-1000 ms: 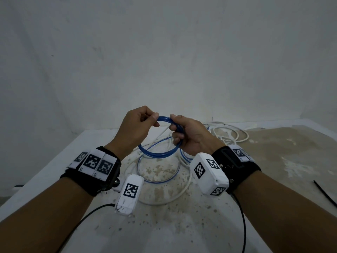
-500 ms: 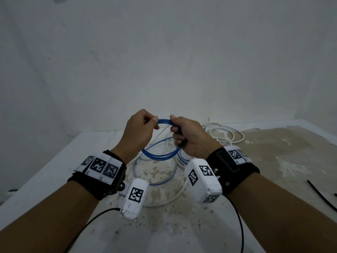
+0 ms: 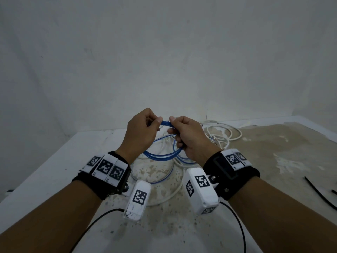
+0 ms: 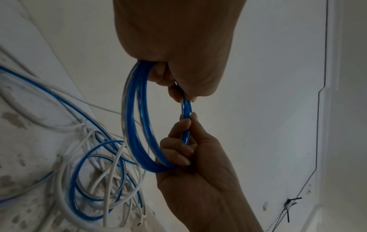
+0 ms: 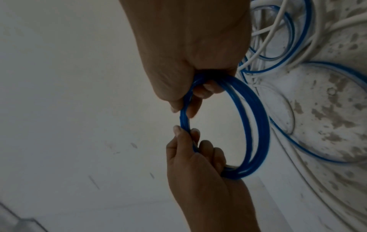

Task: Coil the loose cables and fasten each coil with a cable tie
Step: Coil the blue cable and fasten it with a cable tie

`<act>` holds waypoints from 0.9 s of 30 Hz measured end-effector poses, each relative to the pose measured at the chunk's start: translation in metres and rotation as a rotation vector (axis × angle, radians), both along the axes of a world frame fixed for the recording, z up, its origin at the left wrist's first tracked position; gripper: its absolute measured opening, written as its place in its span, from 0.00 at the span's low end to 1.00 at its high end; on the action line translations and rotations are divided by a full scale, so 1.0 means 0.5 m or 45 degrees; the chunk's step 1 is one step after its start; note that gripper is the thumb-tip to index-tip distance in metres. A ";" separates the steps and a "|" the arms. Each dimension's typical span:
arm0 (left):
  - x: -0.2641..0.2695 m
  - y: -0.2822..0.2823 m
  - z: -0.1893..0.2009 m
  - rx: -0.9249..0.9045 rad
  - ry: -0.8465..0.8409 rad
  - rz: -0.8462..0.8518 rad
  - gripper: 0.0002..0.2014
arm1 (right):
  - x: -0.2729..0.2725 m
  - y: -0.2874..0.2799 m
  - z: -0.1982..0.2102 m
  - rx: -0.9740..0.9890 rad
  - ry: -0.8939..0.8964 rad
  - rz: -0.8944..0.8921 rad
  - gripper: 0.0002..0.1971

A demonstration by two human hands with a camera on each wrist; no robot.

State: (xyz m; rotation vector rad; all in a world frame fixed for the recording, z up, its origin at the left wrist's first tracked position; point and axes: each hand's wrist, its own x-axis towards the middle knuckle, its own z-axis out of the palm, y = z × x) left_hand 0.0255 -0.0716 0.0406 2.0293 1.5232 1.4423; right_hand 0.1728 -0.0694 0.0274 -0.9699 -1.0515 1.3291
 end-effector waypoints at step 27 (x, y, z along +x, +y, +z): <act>0.329 -0.038 -0.013 -0.201 0.115 -0.518 0.10 | 0.577 -0.128 -0.092 -0.360 -1.780 -0.881 0.10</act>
